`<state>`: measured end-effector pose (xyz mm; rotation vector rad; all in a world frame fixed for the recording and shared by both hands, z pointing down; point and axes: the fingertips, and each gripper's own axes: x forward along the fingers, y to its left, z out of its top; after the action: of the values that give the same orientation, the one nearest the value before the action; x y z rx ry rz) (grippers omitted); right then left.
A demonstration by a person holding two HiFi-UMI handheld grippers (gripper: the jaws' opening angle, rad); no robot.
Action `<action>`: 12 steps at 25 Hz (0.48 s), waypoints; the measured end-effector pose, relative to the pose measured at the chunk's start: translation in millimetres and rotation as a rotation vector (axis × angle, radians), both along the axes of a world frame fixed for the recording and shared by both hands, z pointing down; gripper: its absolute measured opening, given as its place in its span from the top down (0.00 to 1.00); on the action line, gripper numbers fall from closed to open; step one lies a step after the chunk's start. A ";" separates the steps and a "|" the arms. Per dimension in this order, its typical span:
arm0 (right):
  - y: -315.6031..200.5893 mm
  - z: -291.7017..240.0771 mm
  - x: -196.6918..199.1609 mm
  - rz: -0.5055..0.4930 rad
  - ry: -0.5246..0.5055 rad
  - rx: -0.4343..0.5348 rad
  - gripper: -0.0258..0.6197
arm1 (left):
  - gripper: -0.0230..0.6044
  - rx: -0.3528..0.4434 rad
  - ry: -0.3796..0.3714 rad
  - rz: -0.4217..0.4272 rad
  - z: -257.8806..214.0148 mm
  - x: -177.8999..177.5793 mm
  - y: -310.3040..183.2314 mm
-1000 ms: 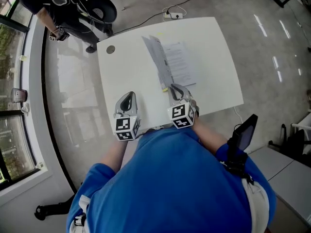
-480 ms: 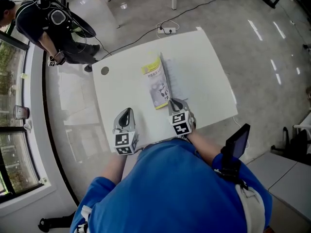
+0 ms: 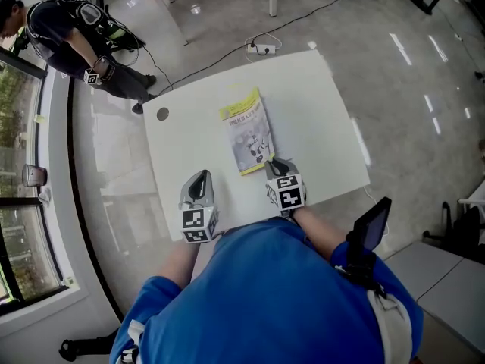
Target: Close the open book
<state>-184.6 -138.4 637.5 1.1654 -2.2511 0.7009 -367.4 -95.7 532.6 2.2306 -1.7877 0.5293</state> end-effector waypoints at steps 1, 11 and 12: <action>0.3 0.5 0.4 0.006 -0.017 -0.015 0.90 | 0.95 -0.001 0.000 0.001 0.1 0.5 0.1; -10.9 16.2 22.4 0.118 -0.153 -0.176 0.90 | 0.95 -0.001 -0.003 0.013 2.7 13.8 -7.0; -10.2 17.0 22.8 0.117 -0.159 -0.179 0.90 | 0.95 -0.002 -0.004 0.012 3.5 14.7 -6.5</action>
<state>-161.8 -148.6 654.5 1.1978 -2.2060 1.0519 -352.7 -102.2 536.1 2.2413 -1.7764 0.5380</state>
